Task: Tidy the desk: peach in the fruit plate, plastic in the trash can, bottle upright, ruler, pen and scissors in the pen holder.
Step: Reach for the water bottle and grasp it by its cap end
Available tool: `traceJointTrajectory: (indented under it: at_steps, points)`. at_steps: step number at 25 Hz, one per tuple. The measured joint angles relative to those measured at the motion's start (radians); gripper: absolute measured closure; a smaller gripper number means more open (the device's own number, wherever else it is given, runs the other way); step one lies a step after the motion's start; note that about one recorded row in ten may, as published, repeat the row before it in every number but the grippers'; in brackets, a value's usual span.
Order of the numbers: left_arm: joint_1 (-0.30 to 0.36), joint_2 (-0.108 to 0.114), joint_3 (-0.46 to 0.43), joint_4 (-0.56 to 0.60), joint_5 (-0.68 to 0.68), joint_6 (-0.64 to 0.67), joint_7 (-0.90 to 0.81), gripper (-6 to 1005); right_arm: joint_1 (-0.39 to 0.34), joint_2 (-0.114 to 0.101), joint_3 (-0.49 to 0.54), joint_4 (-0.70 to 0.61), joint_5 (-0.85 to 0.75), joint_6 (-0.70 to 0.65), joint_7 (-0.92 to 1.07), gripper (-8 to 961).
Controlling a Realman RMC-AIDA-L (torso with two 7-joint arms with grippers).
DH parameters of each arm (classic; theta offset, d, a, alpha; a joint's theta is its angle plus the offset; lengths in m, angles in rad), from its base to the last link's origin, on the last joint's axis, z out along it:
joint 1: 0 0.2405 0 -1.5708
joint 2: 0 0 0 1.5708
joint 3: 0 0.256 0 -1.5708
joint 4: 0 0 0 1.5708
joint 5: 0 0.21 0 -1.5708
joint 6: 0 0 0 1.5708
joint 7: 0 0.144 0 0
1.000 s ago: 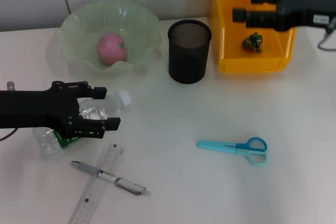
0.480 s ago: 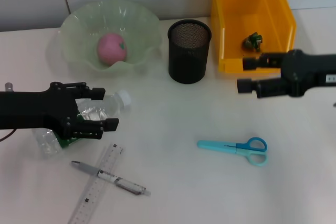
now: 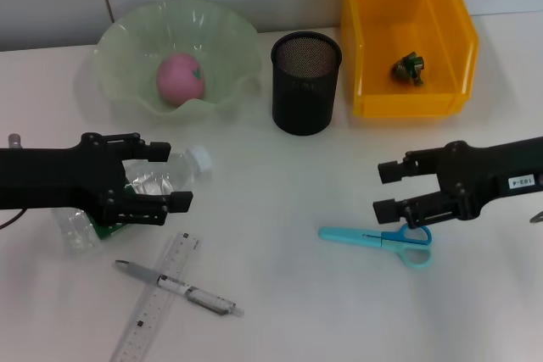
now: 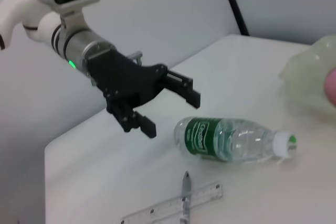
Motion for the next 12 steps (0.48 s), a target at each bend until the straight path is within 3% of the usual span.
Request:
traceJointTrajectory:
  at_steps: [6, 12]
  points:
    - [-0.004, -0.001, 0.000, 0.000, 0.003, -0.002, -0.002, 234, 0.008, 0.002, 0.002, 0.031, -0.017, 0.007, -0.028, 149]
    - [-0.020, 0.000, -0.006, 0.000, 0.005, 0.000, -0.009, 236, 0.001, 0.020, 0.009, 0.034, -0.018, 0.026, -0.087, 150]
